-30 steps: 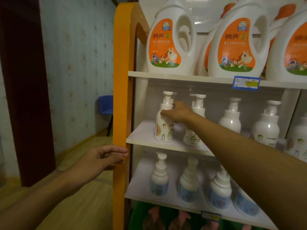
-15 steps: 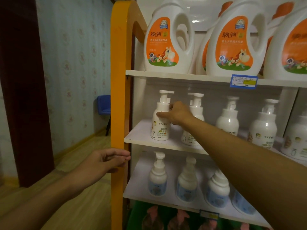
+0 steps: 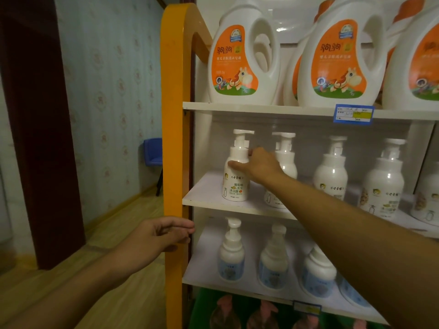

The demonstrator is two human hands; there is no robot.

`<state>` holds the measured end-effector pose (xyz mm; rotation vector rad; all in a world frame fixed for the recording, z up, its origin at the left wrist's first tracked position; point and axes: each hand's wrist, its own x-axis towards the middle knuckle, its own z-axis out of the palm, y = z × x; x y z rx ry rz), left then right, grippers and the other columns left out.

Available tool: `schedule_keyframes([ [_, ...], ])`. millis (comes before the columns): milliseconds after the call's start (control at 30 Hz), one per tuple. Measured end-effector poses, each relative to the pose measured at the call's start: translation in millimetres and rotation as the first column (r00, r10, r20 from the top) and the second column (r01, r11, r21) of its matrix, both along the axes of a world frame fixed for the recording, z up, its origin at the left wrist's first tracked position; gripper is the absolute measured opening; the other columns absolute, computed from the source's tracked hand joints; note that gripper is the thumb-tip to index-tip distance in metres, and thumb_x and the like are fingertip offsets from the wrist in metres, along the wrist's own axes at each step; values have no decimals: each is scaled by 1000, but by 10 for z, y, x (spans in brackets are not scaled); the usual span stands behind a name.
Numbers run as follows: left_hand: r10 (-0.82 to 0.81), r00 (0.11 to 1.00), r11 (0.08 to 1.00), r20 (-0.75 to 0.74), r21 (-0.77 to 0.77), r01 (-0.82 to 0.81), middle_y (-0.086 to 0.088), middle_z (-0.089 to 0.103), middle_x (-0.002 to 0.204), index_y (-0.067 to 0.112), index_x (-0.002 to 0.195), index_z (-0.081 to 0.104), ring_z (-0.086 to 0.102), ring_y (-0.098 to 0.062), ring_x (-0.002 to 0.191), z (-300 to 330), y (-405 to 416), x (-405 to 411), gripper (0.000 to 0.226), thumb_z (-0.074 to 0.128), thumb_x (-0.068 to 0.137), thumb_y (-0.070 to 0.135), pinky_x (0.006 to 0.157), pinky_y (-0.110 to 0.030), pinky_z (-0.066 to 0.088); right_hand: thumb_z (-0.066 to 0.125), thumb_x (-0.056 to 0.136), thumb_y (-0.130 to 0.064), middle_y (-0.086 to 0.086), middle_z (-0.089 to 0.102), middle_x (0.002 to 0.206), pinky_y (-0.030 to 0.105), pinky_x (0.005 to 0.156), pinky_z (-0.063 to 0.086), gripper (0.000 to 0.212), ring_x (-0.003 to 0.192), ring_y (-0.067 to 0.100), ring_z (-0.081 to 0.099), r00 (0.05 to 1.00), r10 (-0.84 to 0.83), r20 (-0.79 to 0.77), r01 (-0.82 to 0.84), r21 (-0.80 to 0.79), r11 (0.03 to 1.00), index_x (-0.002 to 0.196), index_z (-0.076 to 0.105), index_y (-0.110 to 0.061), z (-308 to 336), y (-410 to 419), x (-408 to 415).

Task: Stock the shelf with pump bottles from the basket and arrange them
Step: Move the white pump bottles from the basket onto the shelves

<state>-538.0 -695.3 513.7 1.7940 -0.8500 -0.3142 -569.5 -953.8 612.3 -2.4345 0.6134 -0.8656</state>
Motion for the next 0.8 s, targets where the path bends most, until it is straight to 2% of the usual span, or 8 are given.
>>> schedule_keyframes([
  [67,-7,1000,1000,7,-16,7,20,72,99,30,104,68,68,2,91,20,-36,-3,21,55,91,22,77,-20,52,64,78,-55,9,63,121,41,89,51,63,105,28,62,998,57,32,-59,77,995,120,55,-11,-16,24,-60],
  [167,-10,1000,998,20,-67,11,19,69,105,35,111,65,64,5,96,64,-137,-25,26,58,89,23,68,-10,52,52,87,-55,6,41,146,39,101,40,73,128,27,46,973,157,170,-205,323,924,144,32,-14,-36,96,-205],
  [267,24,997,991,71,-133,-14,30,56,113,36,121,58,56,10,99,180,-367,-38,33,57,91,24,68,-1,48,43,94,-45,3,47,140,36,98,40,54,119,21,51,943,209,258,-308,445,841,139,39,-15,-143,115,-308],
  [367,65,996,976,69,-211,-49,23,56,122,31,129,51,52,2,115,314,-697,-9,36,53,94,21,96,-19,46,42,96,-33,4,59,123,43,100,45,33,106,18,57,941,214,262,-308,401,863,122,51,-14,-351,81,-368],
  [467,56,994,987,94,-153,-41,9,44,143,27,138,39,41,-11,131,429,-985,29,42,42,97,18,109,-36,37,41,97,-33,-1,57,128,44,102,44,33,112,17,56,947,233,220,-301,360,883,128,49,-25,-546,48,-383],
  [567,42,996,997,79,-60,-38,6,37,149,26,143,31,37,-14,134,505,-1176,110,46,38,99,19,110,-37,31,40,98,-33,-5,53,133,40,101,44,38,116,15,54,941,274,198,-330,361,872,137,40,-32,-654,47,-380],
  [667,-2,1000,1000,27,5,1,4,47,140,25,139,39,44,-10,118,511,-1287,192,46,40,95,11,108,-35,33,37,99,-28,-8,52,125,32,97,42,36,110,11,51,933,287,216,-349,353,868,135,41,-31,-671,29,-404],
  [800,54,995,997,-89,-57,-59,-2,54,134,16,135,47,52,-17,119,454,-1335,284,45,44,93,0,106,-35,40,38,98,-24,-7,53,125,32,98,41,37,110,10,51,924,294,245,-367,344,864,135,43,-30,-700,22,-433],
])
